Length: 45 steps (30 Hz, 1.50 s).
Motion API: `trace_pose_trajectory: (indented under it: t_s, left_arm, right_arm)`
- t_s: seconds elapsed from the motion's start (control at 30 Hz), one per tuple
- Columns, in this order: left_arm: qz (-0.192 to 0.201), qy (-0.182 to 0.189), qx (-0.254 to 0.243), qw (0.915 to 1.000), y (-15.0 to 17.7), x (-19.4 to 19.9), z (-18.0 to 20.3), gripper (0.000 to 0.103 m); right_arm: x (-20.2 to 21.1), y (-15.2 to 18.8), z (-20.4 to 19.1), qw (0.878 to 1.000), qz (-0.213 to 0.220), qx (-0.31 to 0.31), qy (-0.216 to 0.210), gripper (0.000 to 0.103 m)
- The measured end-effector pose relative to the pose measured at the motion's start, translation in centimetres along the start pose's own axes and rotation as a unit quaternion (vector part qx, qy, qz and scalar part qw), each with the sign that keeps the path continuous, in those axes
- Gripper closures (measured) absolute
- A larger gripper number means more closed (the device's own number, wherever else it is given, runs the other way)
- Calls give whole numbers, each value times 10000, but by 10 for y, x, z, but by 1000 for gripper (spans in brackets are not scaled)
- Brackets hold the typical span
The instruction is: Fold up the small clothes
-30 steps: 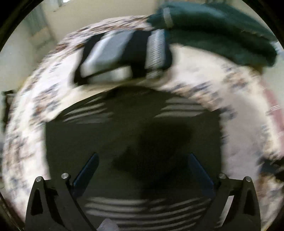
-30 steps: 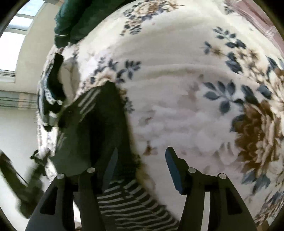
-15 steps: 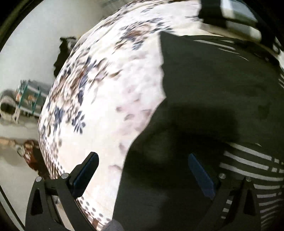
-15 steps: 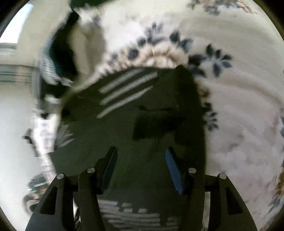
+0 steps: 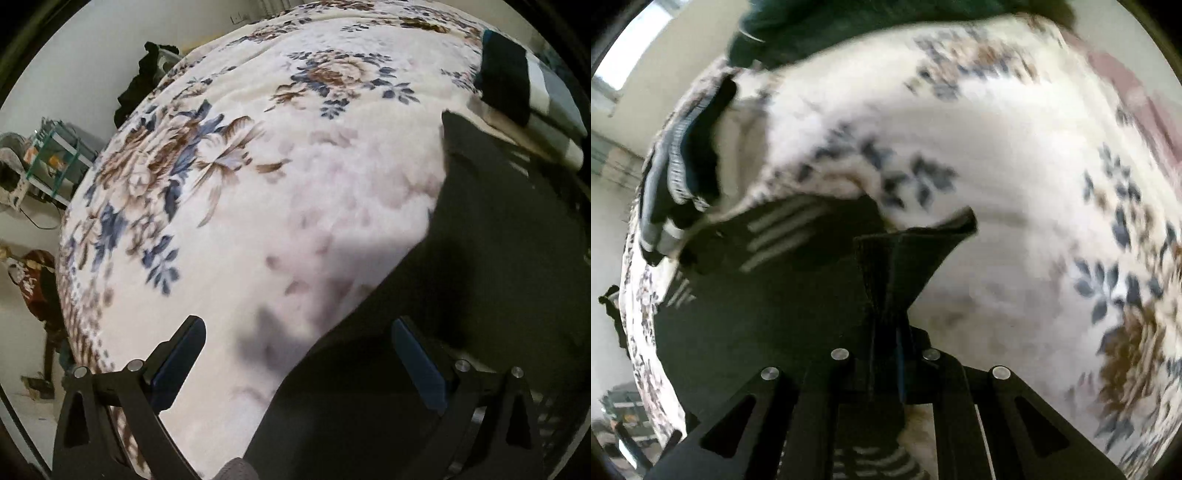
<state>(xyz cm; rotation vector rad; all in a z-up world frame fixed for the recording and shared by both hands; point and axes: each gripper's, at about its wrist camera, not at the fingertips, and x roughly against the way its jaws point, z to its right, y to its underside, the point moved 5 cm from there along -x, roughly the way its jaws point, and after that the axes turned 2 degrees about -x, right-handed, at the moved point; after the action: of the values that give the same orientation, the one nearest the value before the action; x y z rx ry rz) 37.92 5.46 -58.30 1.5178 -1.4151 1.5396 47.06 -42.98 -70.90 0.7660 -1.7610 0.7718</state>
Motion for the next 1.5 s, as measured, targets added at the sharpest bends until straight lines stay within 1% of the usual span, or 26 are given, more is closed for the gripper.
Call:
trace_pose_trajectory:
  t_s: [0.07,0.13,0.23,0.27,0.3,0.33,0.37,0.4,0.47,0.53,0.57,0.67,0.73,0.8,0.83,0.9,0.97,1.03,1.1,1.17,1.27,1.37,1.4,1.43,1.47,1.5]
  left_arm:
    - [33,112,10,9999,-11,-4,6,0]
    - [69,175,-70,9998,-23,-10,16,0]
    - [50,296,-249,9992,-39,-19,30,0]
    - [54,281,-315,9991,-44,-21,34,0]
    - [89,303,-370,9988,-48,-20,37,0]
    - [177,373,-424,9982,-51,-17,39,0]
    - [252,386,-482,9978,-53,-12,41,0]
    - [331,359,-565,9972,-55,-7,42,0]
    - [477,432,-704,9954,-53,6,44,0]
    - [535,541,-837,9936,-46,18,47,0]
    - [543,672,-916,9920,-41,22,50,0]
    - [433,985,-1211,9868,-21,35,62,0]
    - [388,1180,-1383,9826,-6,43,72,0]
    - [314,1284,-1601,9782,11,48,85,0]
    - [337,1242,-1709,9768,19,50,92,0]
    - [266,1204,-1834,9753,37,50,104,0]
    - [243,989,-1811,9782,54,51,111,0]
    - [243,693,-1749,9818,73,52,117,0]
    - [235,462,-1611,9856,89,54,120,0]
    - [222,120,-1432,9894,106,56,121,0]
    - [138,-266,-935,9952,125,57,118,0]
    - [-62,-415,-354,9985,139,57,110,0]
    - [-112,-450,-193,9987,143,58,108,0]
    - [-125,-473,-51,9988,145,61,105,0]
    - [-112,-475,42,9988,146,64,102,0]
    - [-87,-482,109,9987,146,68,100,0]
  right_arm:
    - [-4,5,-2,9999,50,46,-93,94]
    - [0,6,-8,9995,206,62,-234,94]
    - [12,-2,-13,9973,395,14,-622,93]
    - [12,-4,-14,9968,321,-14,-729,90]
    - [4,-3,-10,9980,65,-7,-621,84]
    - [-1,-1,-4,9988,-184,-32,-462,64]
    - [-6,2,4,9985,-410,-112,-343,49]
    - [-6,7,15,9978,-527,-236,-312,49]
    - [6,16,38,9968,-613,-446,-270,49]
    - [25,28,58,9950,-697,-638,-314,49]
    - [39,36,67,9933,-765,-772,-382,49]
    - [79,55,86,9884,-868,-1128,-529,49]
    - [115,69,95,9860,-876,-1296,-584,48]
    - [145,76,100,9849,-866,-1329,-696,43]
    - [156,77,104,9855,-869,-1269,-719,40]
    - [161,70,106,9879,-958,-989,-710,39]
    - [145,53,109,9887,-1100,-739,-706,39]
    - [116,28,111,9890,-1160,-605,-695,39]
    - [75,0,106,9865,-1283,-530,-863,39]
    - [29,-27,105,9835,-1356,-729,-946,39]
    - [-36,-48,94,9697,-1743,-1175,-1245,39]
    - [-73,-38,82,9522,-2279,-1518,-1356,41]
    - [-75,-35,79,9532,-2228,-1513,-1372,48]
    - [-70,-34,74,9586,-2018,-1424,-1418,86]
    - [-64,-34,68,9640,-1878,-1253,-1407,93]
    - [-55,-35,60,9683,-1678,-1090,-1497,93]
